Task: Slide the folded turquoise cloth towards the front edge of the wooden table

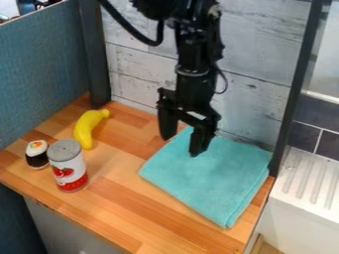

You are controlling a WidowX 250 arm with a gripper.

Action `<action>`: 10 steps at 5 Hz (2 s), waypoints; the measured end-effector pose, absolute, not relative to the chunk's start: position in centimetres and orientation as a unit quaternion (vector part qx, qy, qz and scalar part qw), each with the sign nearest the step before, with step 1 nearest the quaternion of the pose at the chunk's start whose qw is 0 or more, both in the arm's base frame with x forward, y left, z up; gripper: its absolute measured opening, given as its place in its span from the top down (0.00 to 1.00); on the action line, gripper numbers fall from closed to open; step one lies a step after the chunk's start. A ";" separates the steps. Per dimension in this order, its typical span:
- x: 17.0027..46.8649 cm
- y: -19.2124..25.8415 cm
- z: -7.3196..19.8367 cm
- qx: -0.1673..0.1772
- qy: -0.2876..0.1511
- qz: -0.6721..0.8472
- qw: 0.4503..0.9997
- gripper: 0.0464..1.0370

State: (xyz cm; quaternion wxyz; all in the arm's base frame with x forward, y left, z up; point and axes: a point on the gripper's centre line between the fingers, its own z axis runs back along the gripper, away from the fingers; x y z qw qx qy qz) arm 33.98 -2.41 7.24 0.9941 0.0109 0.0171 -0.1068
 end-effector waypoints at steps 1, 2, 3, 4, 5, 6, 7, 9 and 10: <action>34.8 -3.2 5.8 0.012 0.027 -0.103 0.994 0.04; 35.3 -3.4 4.6 0.012 0.005 -0.074 0.997 0.04; 35.5 -4.7 3.1 0.005 0.004 -0.079 0.997 0.04; 35.1 -5.0 2.3 0.014 0.023 -0.076 0.997 0.04; 34.5 -5.5 1.7 0.019 0.048 -0.083 0.995 0.04; 33.6 -5.9 1.5 0.022 0.068 -0.091 0.993 0.04; 31.1 -6.0 1.2 0.030 0.122 -0.087 0.988 0.04; 25.2 -4.7 2.0 0.051 0.179 -0.058 0.981 0.04; 24.5 -4.3 1.8 0.035 0.175 -0.053 0.983 0.04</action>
